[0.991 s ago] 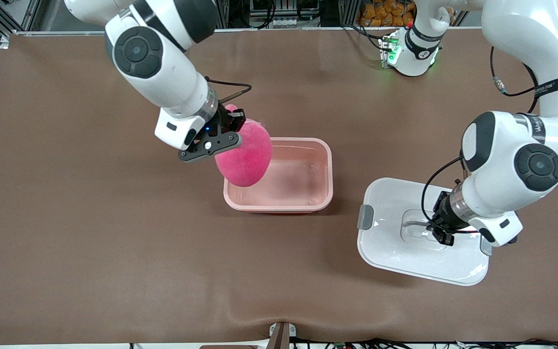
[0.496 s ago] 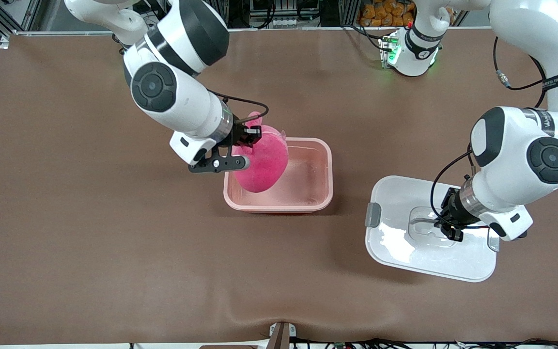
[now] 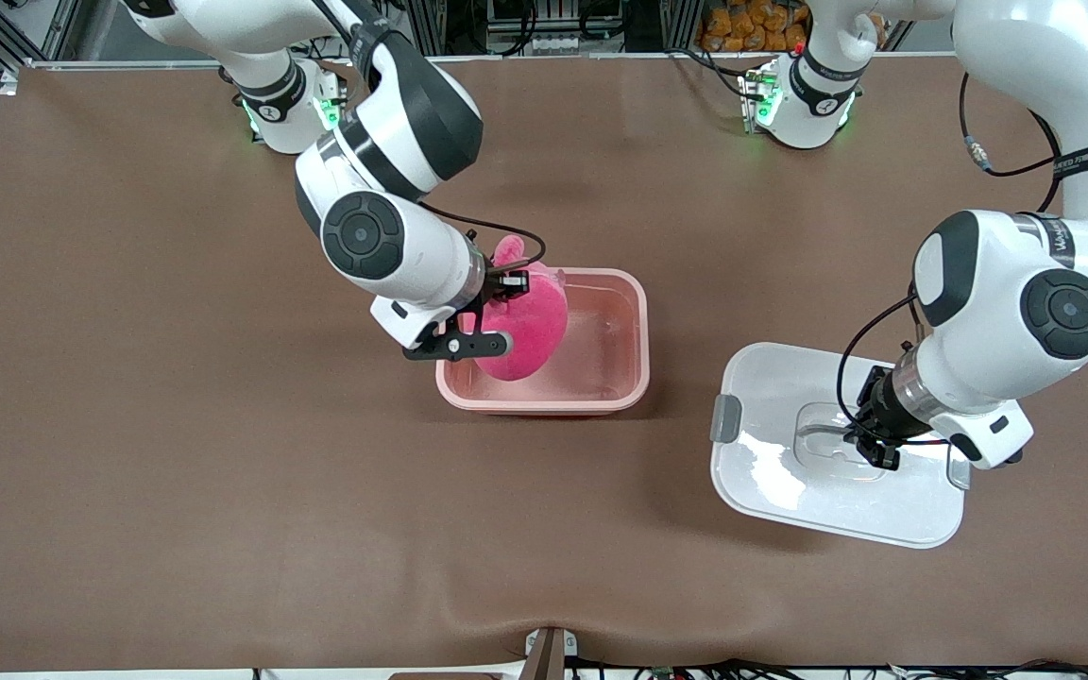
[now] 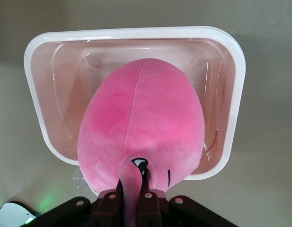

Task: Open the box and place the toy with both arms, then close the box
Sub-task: 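Carry the pink toy with the right gripper over the open pink box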

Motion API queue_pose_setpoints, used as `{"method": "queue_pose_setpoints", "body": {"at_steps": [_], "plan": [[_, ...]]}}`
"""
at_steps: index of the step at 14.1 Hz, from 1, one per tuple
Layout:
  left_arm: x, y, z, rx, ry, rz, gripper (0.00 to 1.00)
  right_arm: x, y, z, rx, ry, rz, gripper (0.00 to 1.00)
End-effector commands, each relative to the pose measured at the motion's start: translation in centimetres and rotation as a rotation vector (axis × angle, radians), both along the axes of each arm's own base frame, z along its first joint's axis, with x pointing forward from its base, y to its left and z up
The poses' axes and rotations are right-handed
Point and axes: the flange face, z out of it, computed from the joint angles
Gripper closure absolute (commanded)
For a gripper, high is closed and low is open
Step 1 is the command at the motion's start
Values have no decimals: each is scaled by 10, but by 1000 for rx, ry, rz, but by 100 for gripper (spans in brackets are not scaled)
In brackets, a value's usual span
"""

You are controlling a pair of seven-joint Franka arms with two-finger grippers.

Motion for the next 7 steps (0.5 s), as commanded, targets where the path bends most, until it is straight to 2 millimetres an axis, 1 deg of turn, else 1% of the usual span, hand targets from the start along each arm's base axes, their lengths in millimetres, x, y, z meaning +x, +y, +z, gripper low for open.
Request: {"method": "queue_pose_setpoints", "body": {"at_steps": [1,4,5,7], "plan": [[-7,3,8,-20,-12,-16,100,3,5,1,4,11,-13,100],[-7,4,9,-21,-13,-13,100,11,-5,-11,-7,25,-30,100],[-7,2,7,-21,-11,-16,100,12,-4,-19,-13,34,-27,100],[-7,2,8,-21,-13,-14,100,14,-4,-28,-19,41,-23,100]]}}
